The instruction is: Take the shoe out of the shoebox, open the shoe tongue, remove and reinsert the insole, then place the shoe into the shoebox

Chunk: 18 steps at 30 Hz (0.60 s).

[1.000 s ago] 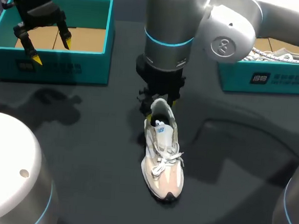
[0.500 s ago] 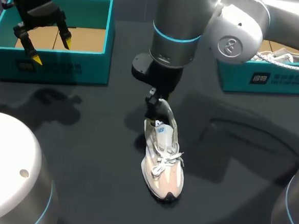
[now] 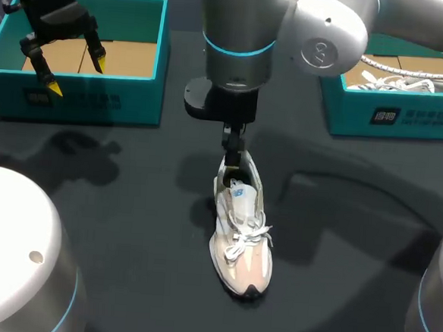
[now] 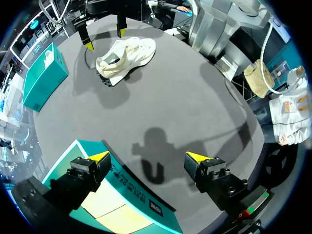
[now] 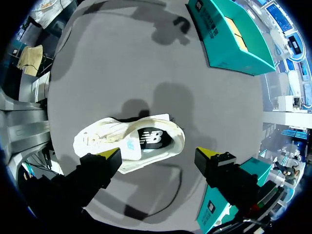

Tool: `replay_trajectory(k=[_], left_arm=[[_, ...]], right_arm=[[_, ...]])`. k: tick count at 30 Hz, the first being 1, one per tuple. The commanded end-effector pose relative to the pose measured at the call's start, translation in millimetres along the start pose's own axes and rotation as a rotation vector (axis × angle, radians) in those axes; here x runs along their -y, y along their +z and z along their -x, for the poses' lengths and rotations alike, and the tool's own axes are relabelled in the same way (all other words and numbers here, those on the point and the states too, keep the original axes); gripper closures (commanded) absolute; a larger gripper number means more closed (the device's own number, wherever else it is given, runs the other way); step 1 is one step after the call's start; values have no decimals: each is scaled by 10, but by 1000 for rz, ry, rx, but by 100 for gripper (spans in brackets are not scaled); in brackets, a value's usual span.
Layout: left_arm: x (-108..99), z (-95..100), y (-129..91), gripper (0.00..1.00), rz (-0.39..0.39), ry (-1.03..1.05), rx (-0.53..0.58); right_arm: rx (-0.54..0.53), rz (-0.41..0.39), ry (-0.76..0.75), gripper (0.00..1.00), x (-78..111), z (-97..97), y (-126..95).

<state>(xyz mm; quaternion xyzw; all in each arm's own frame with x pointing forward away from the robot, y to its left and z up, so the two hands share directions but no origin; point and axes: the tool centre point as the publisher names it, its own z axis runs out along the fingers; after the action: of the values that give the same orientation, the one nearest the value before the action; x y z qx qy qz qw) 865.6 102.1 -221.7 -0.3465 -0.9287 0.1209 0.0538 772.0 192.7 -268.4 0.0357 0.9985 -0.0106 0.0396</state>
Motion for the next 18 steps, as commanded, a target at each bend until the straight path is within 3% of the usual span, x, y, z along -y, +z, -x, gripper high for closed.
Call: replay_trajectory(k=[1, 6, 18], left_arm=[[-3, 2, -5, 0, 2, 1, -2], [-3, 2, -5, 0, 2, 1, -2], [-3, 2, -5, 0, 2, 1, -2]], right_arm=[[-50, 22, -15, 0, -87, 187, 223], [-61, 44, -39, 0, -69, 292, 394], [-67, 55, -78, 0, 2, 335, 684]])
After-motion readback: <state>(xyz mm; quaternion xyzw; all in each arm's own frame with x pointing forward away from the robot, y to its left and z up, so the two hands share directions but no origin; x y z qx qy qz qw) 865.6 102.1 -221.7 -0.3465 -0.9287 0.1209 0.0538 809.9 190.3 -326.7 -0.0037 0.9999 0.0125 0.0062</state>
